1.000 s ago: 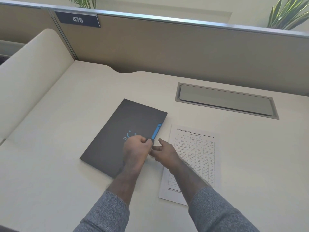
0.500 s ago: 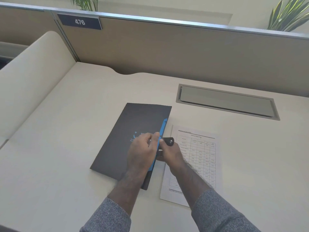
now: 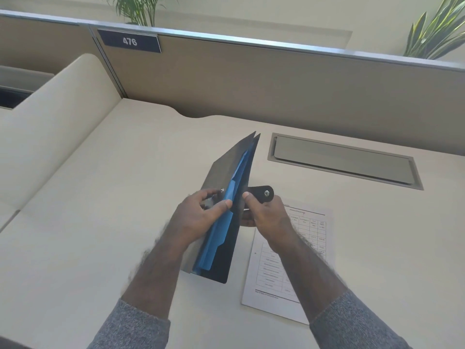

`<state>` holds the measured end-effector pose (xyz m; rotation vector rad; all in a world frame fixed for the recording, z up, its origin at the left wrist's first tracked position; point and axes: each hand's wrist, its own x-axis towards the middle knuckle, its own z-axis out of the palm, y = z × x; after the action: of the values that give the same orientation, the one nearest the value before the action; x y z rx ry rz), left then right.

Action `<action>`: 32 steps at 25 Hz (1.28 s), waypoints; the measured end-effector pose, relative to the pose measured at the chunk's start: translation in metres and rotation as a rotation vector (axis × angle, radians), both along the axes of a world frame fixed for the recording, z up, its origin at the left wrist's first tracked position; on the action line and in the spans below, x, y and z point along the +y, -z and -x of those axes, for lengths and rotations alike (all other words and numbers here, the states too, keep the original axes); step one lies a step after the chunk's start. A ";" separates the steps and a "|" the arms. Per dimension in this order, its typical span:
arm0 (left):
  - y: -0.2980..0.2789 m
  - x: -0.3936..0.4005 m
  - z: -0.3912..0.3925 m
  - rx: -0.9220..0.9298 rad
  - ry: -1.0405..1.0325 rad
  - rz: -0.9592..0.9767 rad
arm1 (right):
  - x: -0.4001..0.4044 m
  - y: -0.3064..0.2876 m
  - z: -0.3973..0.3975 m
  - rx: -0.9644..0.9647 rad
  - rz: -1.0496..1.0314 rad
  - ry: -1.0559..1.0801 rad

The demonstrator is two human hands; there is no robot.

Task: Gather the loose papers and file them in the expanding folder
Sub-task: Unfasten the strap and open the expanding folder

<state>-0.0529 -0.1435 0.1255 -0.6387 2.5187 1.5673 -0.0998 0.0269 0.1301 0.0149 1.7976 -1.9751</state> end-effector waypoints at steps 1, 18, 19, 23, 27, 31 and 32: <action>-0.004 -0.005 0.000 0.001 -0.008 -0.048 | 0.001 -0.003 0.001 0.005 -0.017 0.000; -0.057 -0.054 -0.004 0.115 -0.179 0.578 | 0.041 -0.022 0.016 0.325 -0.846 0.110; -0.055 -0.053 -0.004 0.099 -0.157 0.586 | 0.044 -0.020 0.016 0.316 -0.864 0.110; -0.048 -0.048 -0.005 0.031 -0.036 0.646 | 0.053 -0.009 0.008 0.329 -0.870 0.119; -0.049 -0.039 -0.002 0.016 -0.035 0.497 | 0.058 -0.003 0.004 0.298 -0.805 0.151; -0.049 -0.028 -0.001 -0.020 0.008 0.511 | 0.063 0.001 0.003 0.280 -0.764 0.147; -0.049 -0.026 -0.001 -0.019 0.016 0.510 | 0.064 0.002 0.003 0.272 -0.754 0.147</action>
<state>-0.0522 -0.1697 0.1744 -0.6720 2.9118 0.8969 -0.1031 0.0911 0.1278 0.1270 2.6865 -1.3137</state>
